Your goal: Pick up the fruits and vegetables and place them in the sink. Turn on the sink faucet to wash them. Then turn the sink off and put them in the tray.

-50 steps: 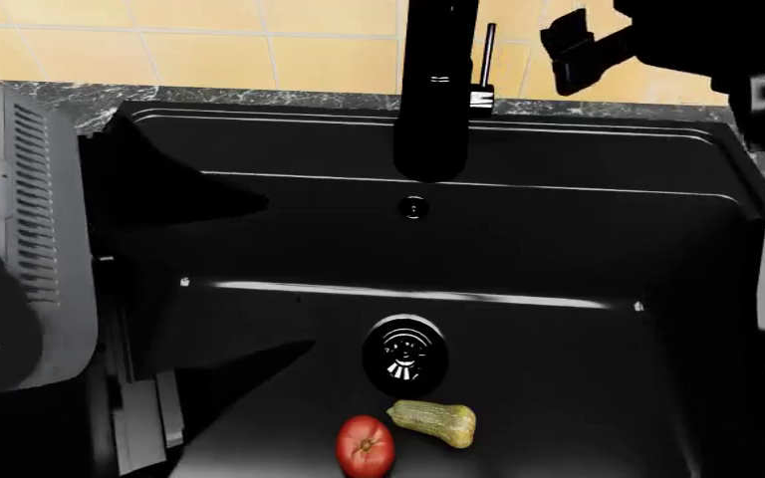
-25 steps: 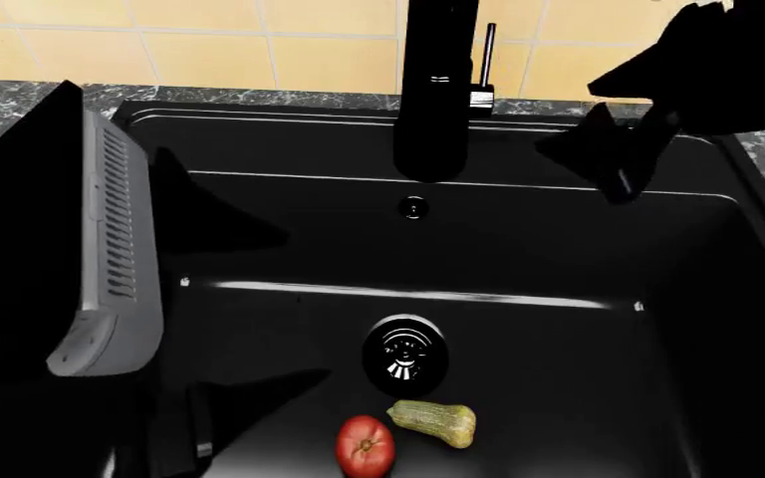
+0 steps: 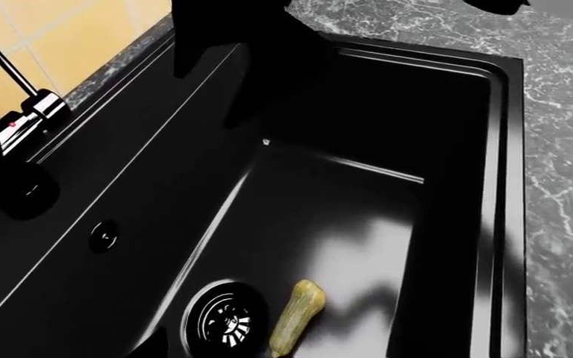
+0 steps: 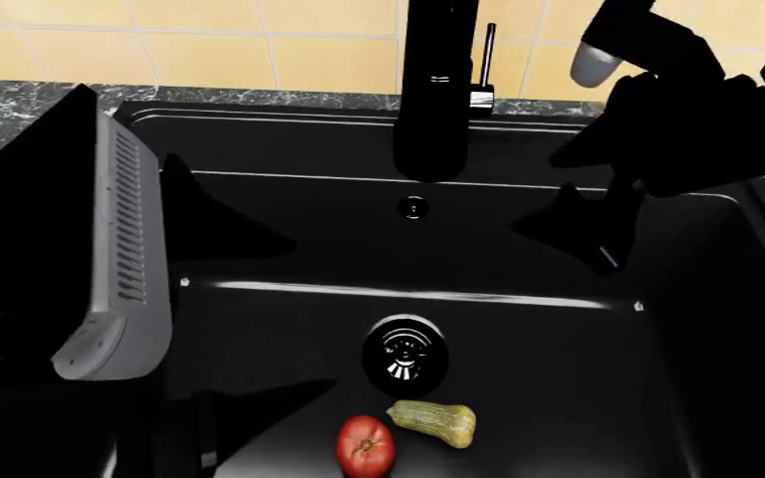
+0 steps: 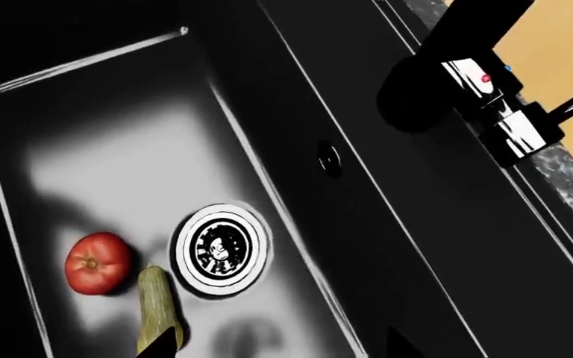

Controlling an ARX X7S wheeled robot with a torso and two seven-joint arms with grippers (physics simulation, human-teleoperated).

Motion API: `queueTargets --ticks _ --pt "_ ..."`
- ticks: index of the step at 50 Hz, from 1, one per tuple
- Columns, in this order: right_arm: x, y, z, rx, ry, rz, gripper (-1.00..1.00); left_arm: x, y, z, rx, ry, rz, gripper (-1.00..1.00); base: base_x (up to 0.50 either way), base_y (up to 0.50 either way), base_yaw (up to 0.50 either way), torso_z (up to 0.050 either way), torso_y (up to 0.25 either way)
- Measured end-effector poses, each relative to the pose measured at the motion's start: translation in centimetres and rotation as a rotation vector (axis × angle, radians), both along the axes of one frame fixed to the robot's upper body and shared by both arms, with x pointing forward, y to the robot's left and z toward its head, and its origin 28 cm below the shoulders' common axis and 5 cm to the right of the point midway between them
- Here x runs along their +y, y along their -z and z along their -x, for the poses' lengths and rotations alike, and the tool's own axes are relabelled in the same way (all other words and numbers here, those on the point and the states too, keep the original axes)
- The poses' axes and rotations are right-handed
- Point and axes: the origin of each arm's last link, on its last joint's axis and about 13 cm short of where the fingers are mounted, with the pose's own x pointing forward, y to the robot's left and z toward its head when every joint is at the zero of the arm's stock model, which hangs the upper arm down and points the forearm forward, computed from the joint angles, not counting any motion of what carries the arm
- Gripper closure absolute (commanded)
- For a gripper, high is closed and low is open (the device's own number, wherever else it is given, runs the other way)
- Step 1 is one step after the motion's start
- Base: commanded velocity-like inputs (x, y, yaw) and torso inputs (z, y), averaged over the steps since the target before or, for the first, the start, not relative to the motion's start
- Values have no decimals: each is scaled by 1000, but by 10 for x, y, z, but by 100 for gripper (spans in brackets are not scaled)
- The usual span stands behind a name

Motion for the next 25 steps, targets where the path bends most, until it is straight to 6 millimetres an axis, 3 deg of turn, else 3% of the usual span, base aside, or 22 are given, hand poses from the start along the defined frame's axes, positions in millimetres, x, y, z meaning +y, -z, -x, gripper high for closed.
queueTargets --ticks 25 --pt "17 42 -23 84 -47 51 -100 -1 0 1 2 4 -9 -100 0 0 0 0 0"
